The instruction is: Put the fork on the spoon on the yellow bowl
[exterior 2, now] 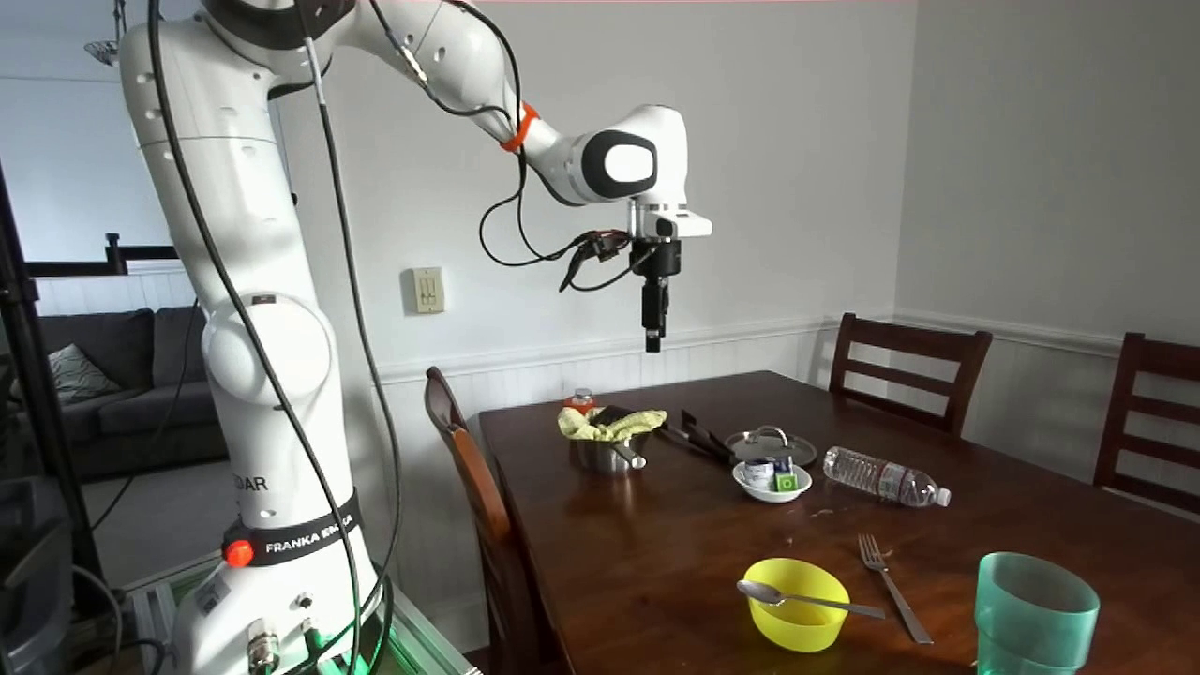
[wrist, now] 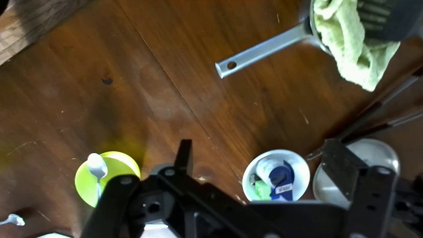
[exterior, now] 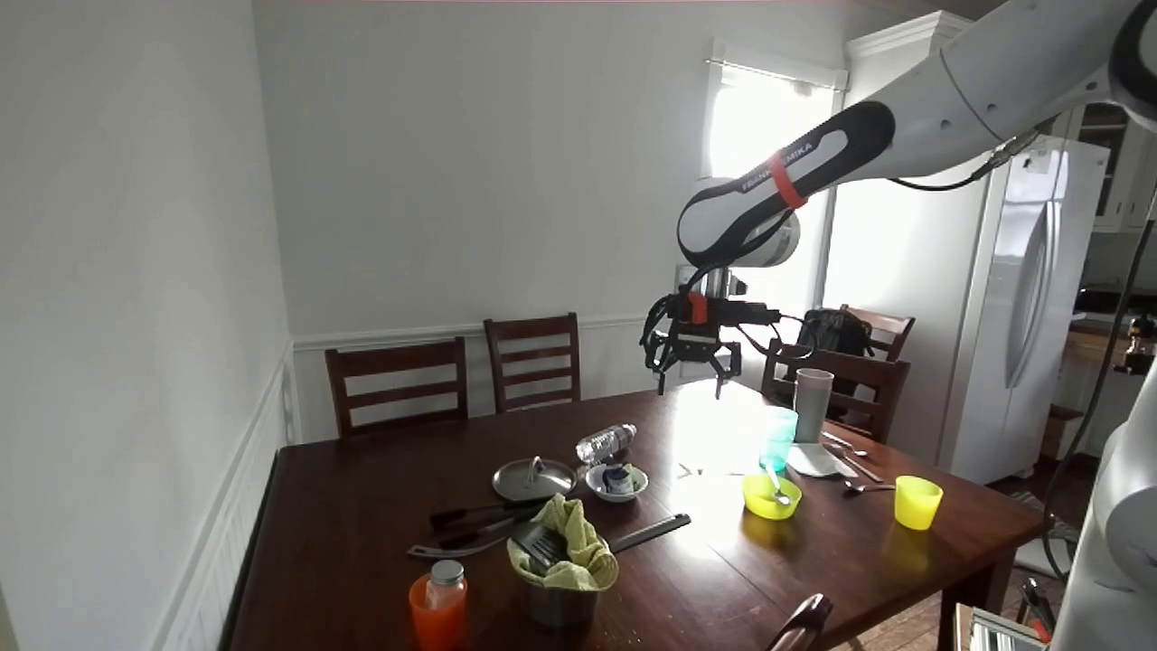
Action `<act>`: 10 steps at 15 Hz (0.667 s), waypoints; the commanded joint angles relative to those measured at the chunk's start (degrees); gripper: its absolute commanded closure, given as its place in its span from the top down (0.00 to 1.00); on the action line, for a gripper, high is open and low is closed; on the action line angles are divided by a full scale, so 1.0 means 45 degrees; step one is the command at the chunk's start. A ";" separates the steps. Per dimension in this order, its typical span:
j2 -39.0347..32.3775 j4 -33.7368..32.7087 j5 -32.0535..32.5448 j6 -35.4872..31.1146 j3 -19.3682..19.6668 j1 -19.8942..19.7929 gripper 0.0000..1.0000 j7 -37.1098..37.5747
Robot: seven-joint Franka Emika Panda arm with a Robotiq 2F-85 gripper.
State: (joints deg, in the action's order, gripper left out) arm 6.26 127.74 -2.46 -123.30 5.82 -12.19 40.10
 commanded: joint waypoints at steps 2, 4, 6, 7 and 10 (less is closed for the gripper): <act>-0.2087 -0.0834 -0.0197 -0.2305 0.1033 -0.0483 1.00 0.1365; -0.2949 -0.1074 -0.0406 -0.3271 0.1445 -0.0534 1.00 0.2051; -0.3726 -0.1221 -0.0482 -0.4109 0.1826 -0.0483 1.00 0.2949; -0.4095 -0.1299 -0.0498 -0.4442 0.1994 -0.0427 1.00 0.3482; -0.3690 -0.0880 -0.0248 -0.4071 0.2049 -0.0280 1.00 0.2574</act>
State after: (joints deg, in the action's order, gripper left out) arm -10.27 123.90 -3.28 -141.75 14.12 -14.31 51.95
